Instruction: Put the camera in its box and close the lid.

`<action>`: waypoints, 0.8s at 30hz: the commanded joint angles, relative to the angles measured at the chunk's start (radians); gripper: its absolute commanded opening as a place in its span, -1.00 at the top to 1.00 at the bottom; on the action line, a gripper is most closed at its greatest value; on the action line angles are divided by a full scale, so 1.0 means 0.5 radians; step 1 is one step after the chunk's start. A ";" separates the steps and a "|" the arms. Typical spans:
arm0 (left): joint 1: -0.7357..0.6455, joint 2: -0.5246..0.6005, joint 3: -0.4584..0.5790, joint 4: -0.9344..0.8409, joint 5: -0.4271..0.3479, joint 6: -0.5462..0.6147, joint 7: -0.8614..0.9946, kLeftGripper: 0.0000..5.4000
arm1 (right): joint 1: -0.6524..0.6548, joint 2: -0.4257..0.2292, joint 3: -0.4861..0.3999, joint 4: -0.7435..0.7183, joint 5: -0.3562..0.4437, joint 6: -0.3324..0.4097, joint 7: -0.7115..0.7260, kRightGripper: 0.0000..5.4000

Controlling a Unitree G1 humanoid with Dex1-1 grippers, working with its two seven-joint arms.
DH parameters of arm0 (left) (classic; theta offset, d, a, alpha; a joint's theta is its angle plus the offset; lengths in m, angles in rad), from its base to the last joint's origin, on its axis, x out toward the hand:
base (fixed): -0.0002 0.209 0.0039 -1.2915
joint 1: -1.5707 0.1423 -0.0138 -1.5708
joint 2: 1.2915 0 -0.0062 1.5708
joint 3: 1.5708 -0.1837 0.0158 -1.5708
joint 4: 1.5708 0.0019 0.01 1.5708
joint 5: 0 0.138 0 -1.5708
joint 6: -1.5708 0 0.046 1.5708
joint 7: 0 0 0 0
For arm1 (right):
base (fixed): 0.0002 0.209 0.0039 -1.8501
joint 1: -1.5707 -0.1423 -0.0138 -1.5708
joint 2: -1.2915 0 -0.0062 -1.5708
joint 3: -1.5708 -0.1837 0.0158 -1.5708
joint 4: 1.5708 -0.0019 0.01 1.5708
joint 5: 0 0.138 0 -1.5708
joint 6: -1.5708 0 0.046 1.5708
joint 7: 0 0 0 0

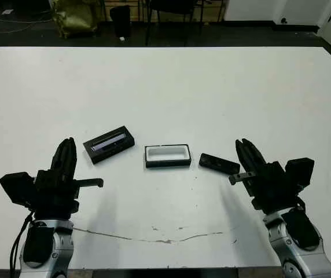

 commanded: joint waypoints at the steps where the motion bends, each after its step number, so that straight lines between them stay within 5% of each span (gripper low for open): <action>1: 0.044 0.016 0.004 -0.013 -0.017 0.044 0.001 0.99 | 0.043 -0.010 0.004 0.005 0.003 0.045 0.003 1.00; 11: 0.012 0.014 -0.012 0.001 0.011 0.083 0.023 0.99 | -0.046 -0.107 -0.050 0.167 0.047 0.011 0.158 1.00; 15: 0.044 0.020 -0.006 0.019 0.003 0.040 -0.007 0.99 | -0.131 -0.266 -0.143 0.203 0.092 -0.020 0.340 1.00; 24: 0.053 -0.003 -0.066 -0.013 0.026 0.079 0.023 1.00 | -0.593 -0.782 -0.332 0.546 0.383 0.271 0.890 0.92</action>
